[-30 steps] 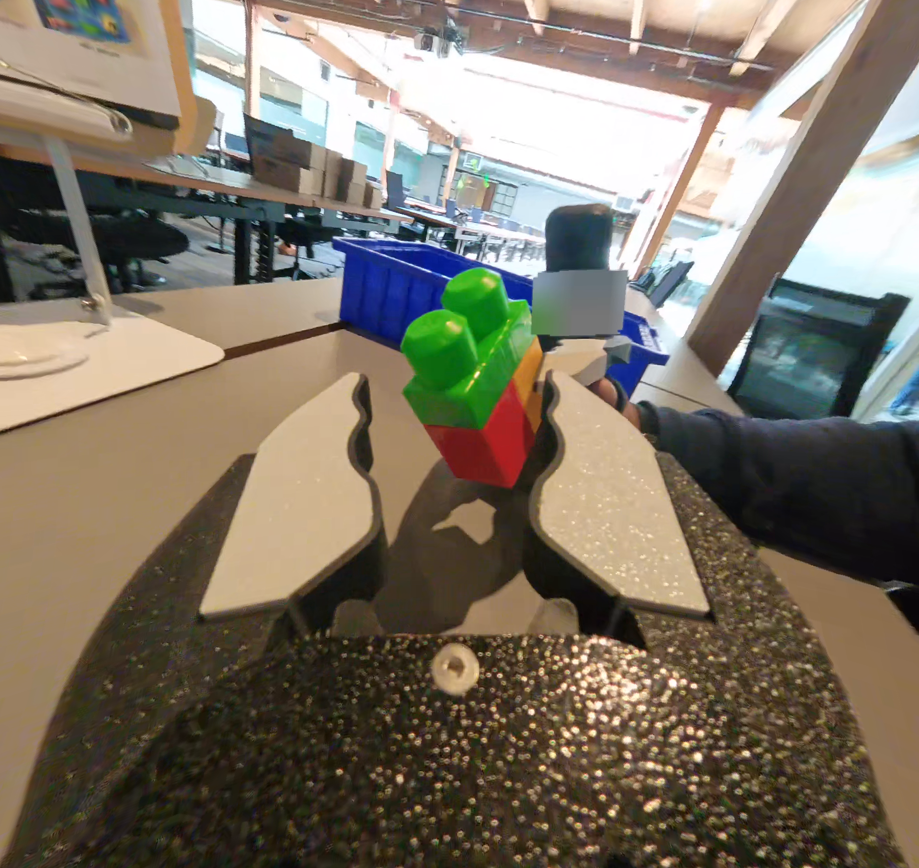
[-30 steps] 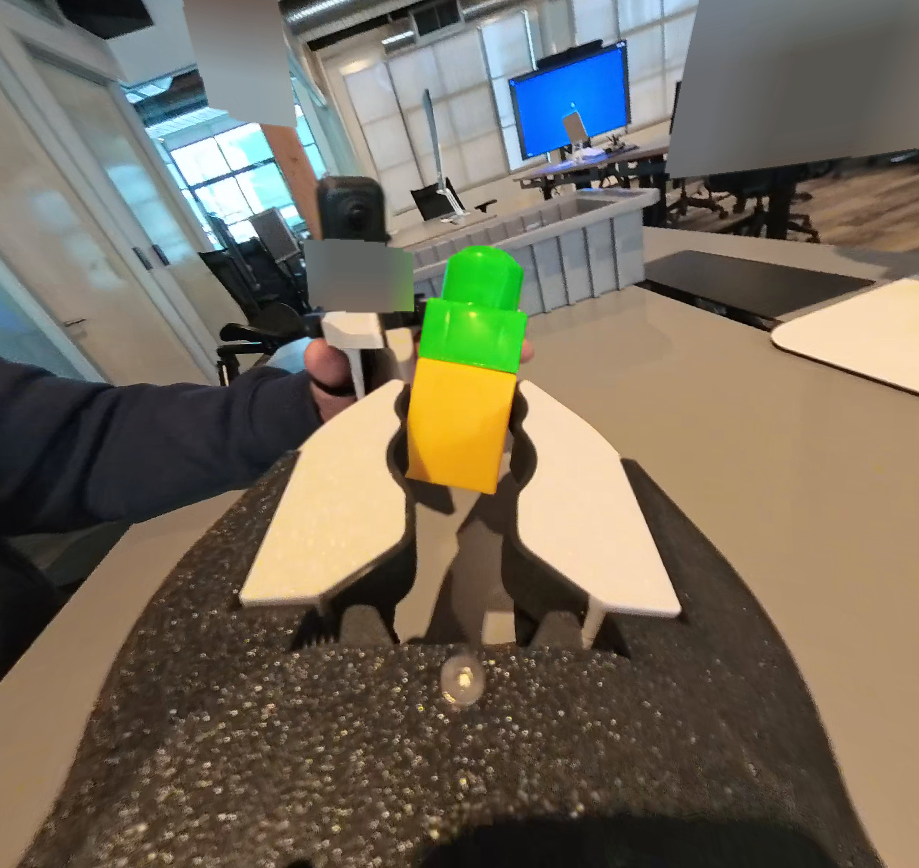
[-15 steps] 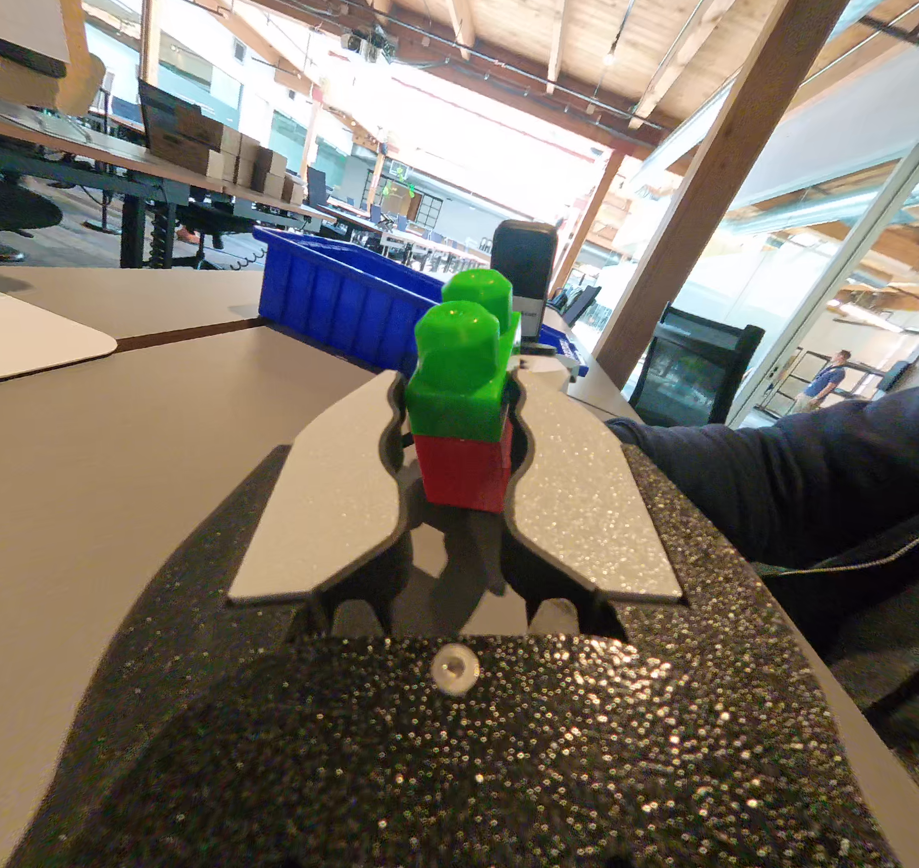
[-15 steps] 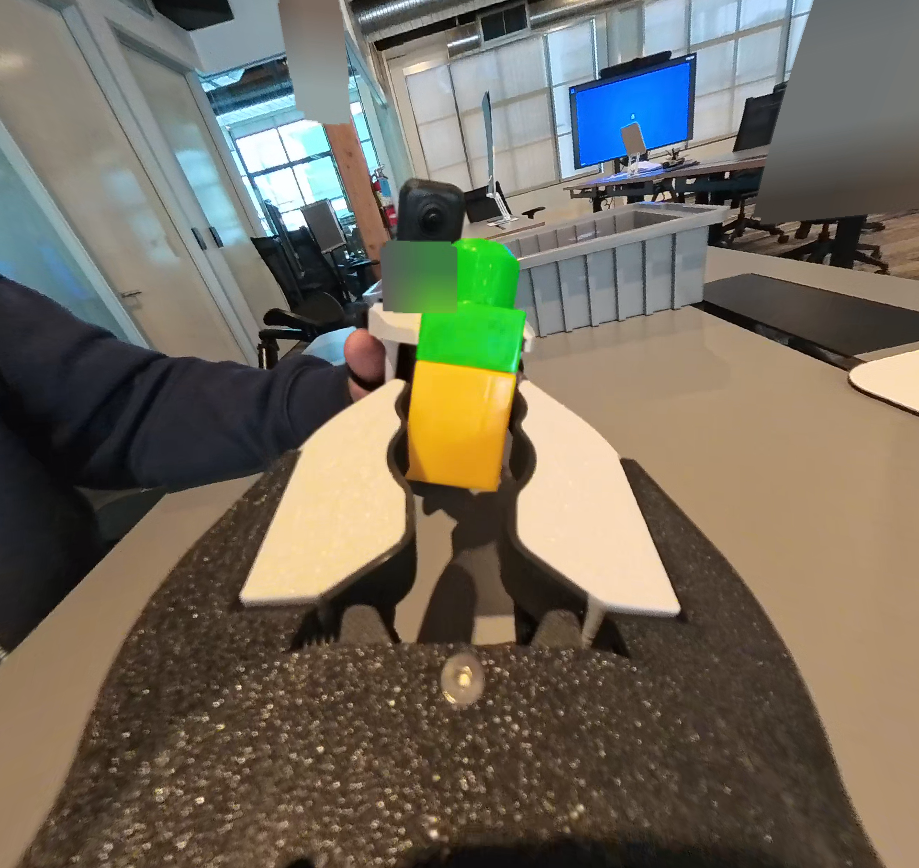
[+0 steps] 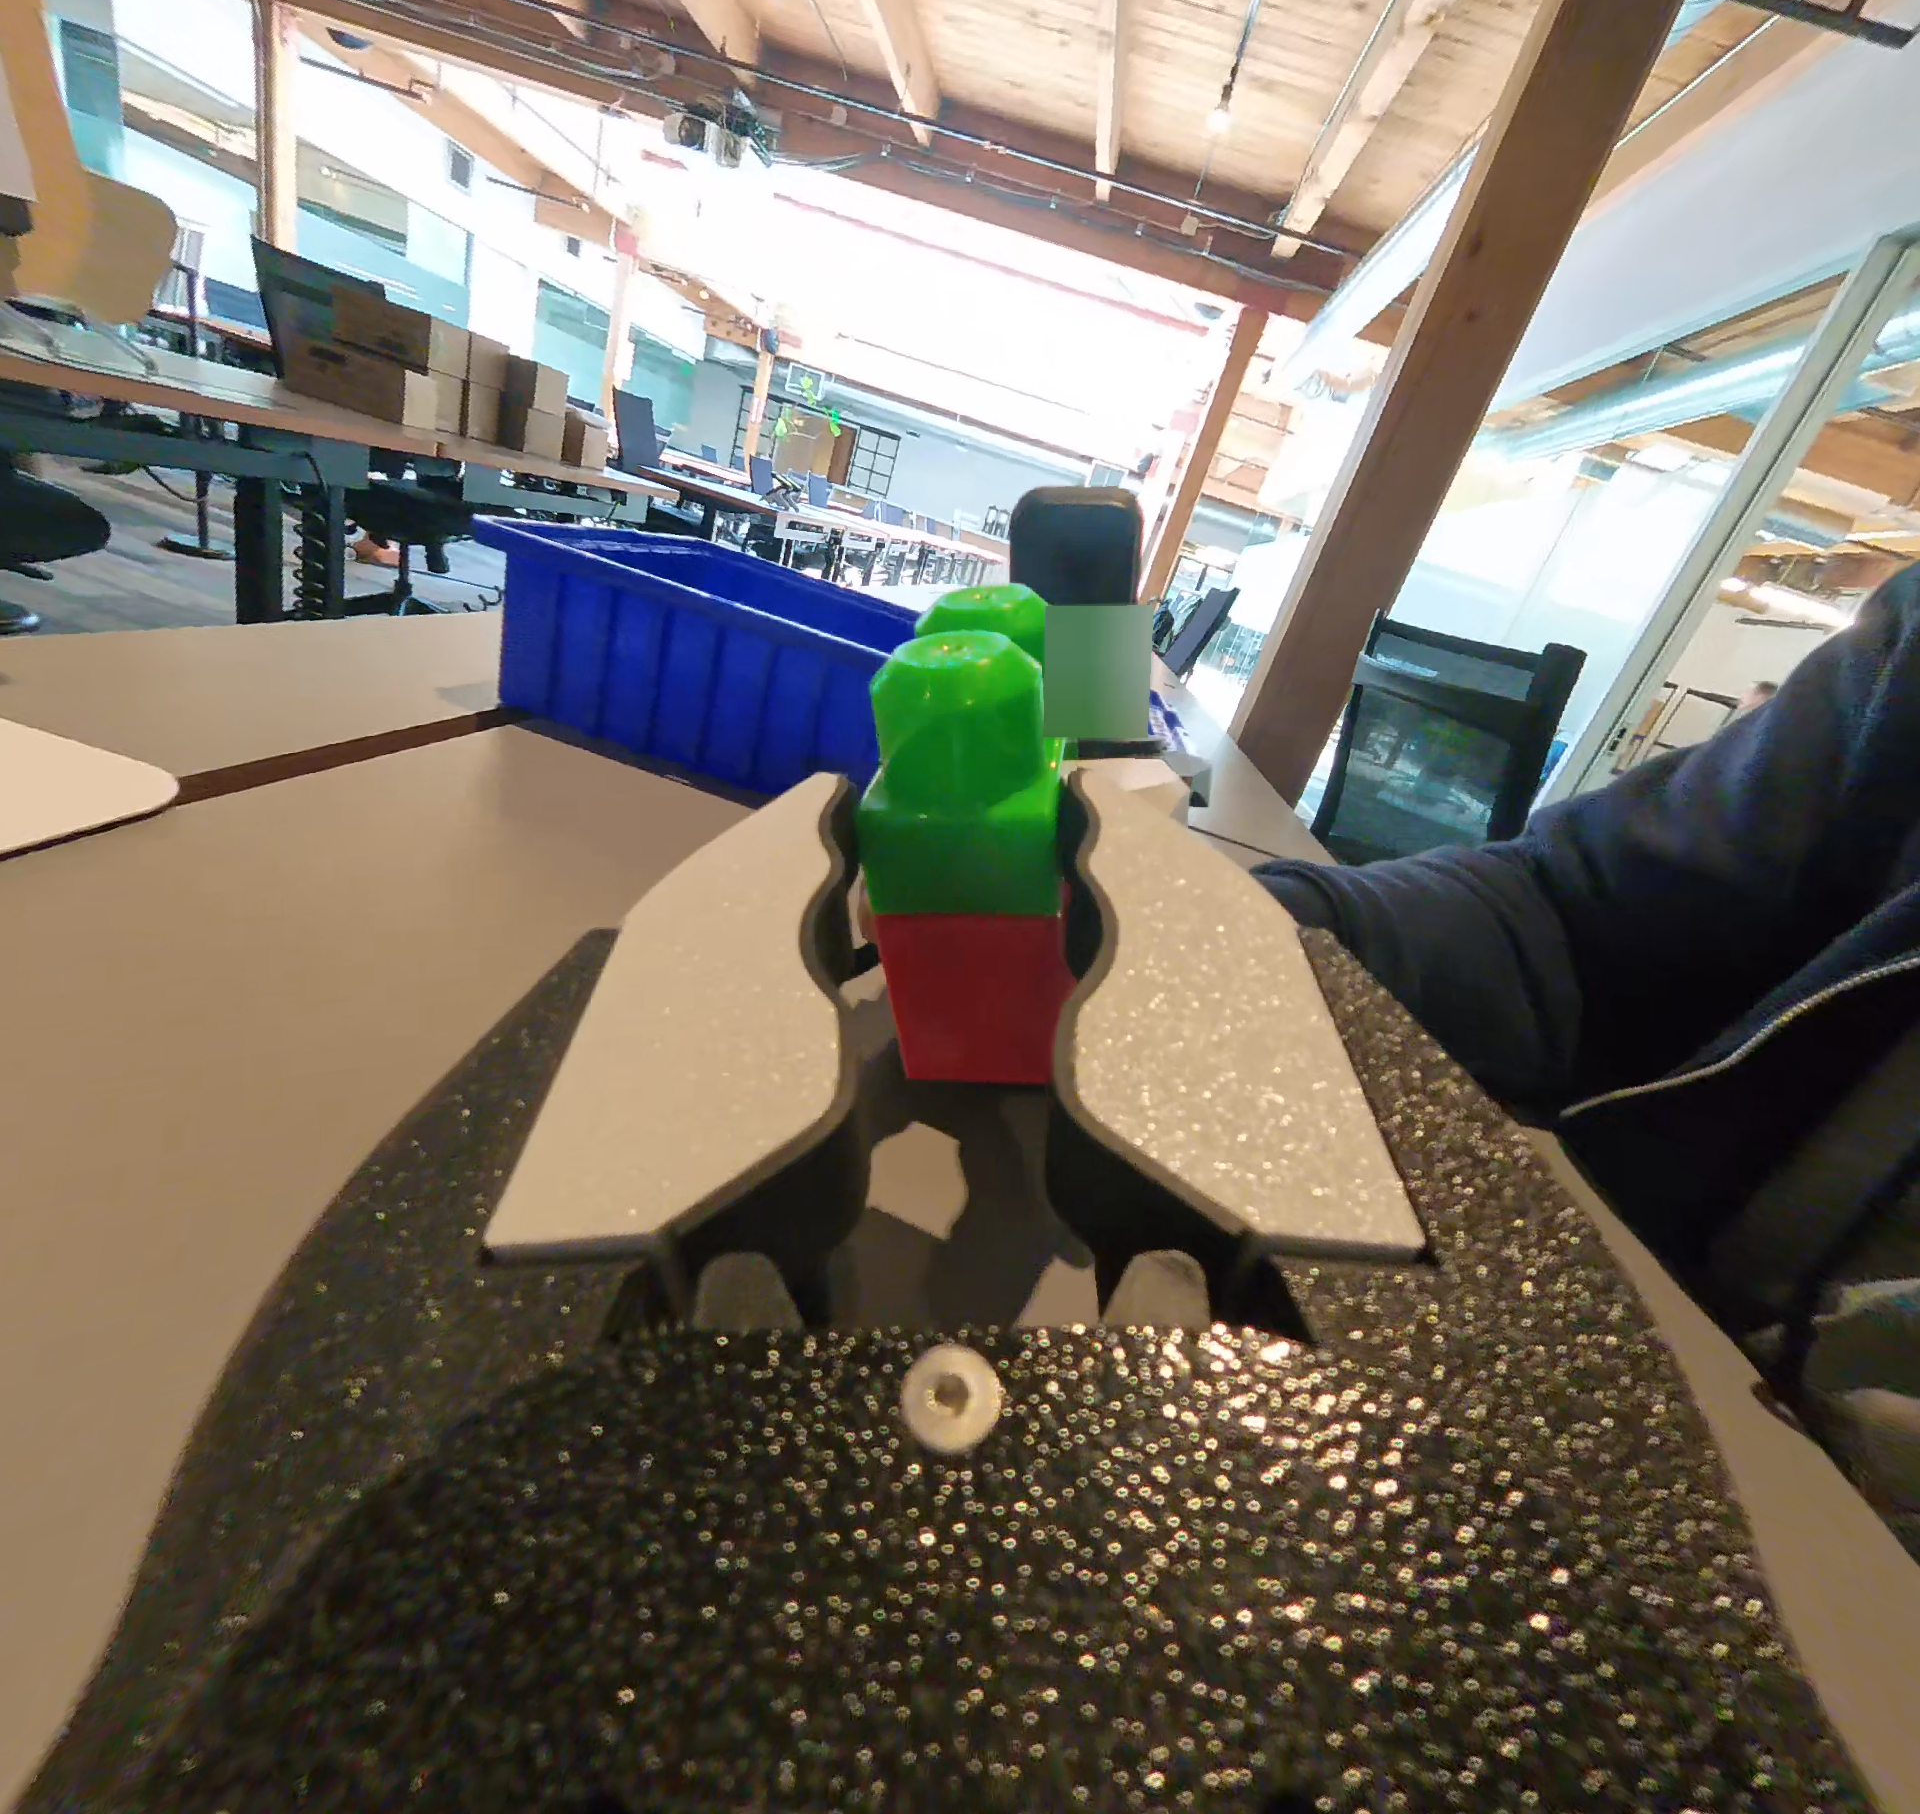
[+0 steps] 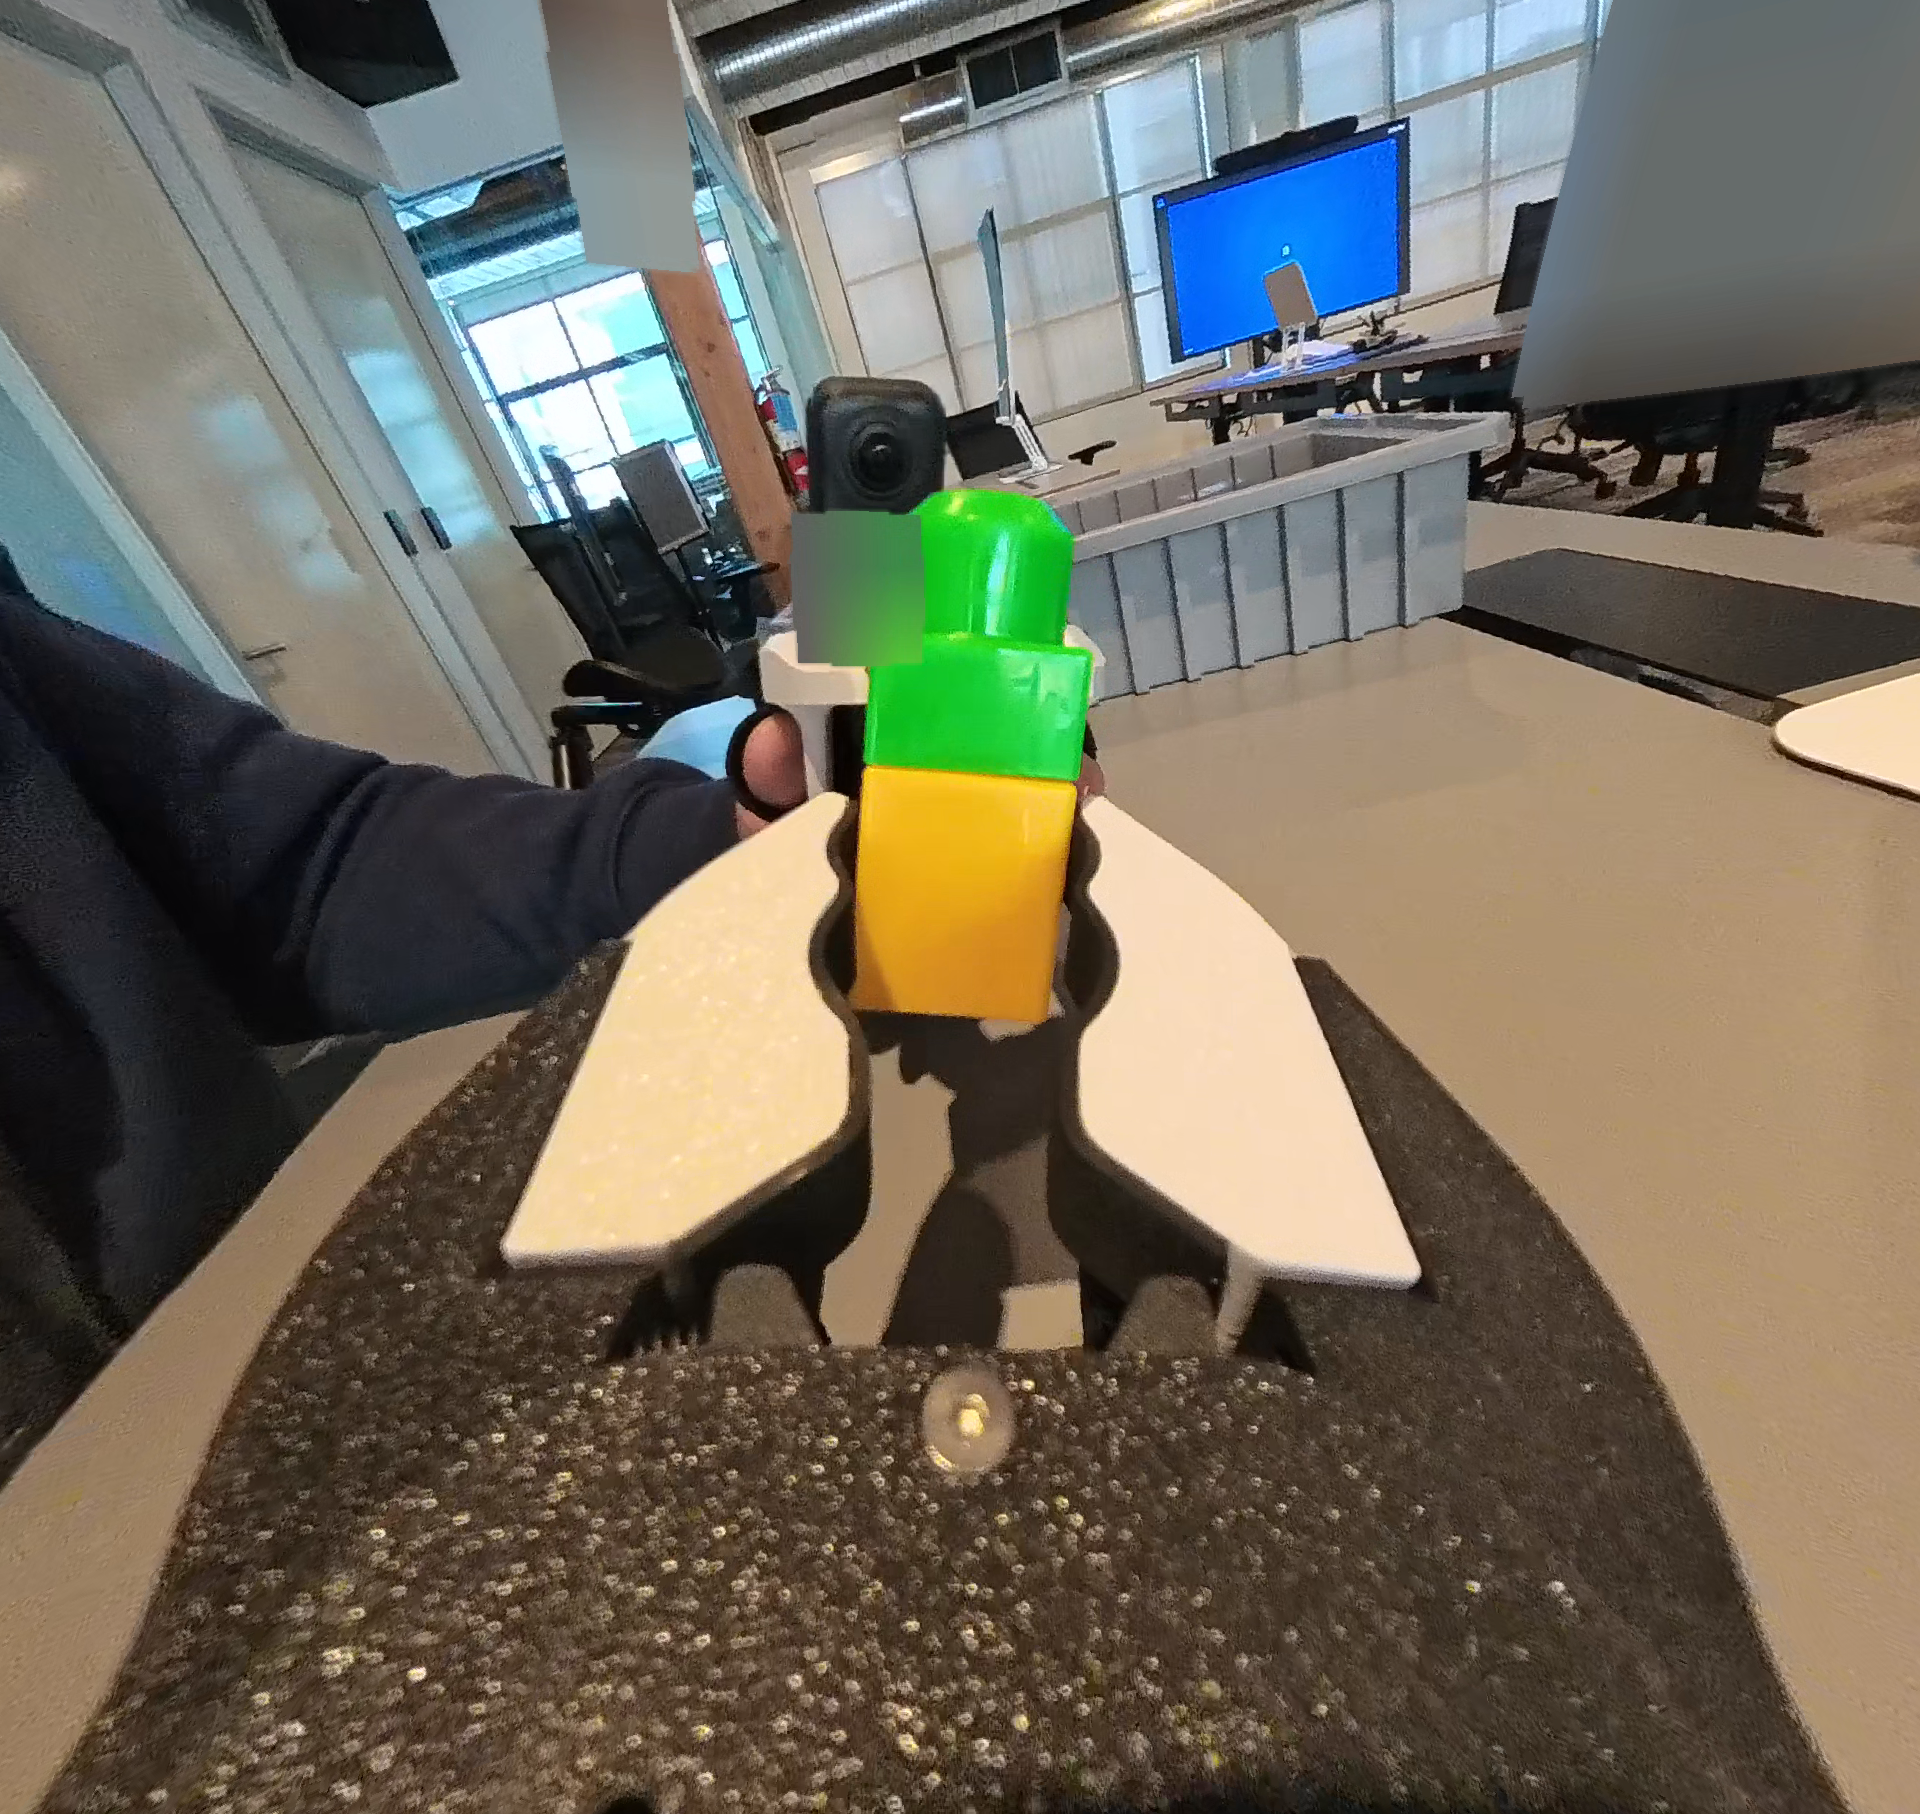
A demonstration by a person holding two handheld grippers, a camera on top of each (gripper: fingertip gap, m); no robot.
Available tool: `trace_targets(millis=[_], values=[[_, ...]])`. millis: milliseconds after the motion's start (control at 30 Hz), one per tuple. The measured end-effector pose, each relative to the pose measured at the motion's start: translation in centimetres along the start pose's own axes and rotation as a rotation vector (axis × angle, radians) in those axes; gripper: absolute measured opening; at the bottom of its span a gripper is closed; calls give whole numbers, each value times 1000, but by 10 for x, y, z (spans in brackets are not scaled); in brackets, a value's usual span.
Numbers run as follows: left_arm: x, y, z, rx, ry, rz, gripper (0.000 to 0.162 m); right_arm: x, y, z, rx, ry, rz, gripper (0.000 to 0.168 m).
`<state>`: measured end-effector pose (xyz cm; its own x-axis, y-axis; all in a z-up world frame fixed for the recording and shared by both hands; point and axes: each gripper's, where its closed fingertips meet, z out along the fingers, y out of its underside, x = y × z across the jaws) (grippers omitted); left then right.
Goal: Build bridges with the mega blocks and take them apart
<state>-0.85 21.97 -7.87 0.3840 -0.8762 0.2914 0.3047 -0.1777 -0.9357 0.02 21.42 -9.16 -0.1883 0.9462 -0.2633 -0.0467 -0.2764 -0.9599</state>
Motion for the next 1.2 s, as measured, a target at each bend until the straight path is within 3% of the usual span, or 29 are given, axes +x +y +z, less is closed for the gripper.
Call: trace_targets(millis=[533, 933, 1200], values=[[27, 6, 2, 5, -10, 93, 36, -22, 7, -8, -24, 32, -18, 37], [22, 0, 3, 70, -52, 42, 36, -18, 11, -19, -52, 23, 107, 37], [21, 5, 6, 30, -36, 14, 36, -18, 16, -21, -86, 64, 93, 37]])
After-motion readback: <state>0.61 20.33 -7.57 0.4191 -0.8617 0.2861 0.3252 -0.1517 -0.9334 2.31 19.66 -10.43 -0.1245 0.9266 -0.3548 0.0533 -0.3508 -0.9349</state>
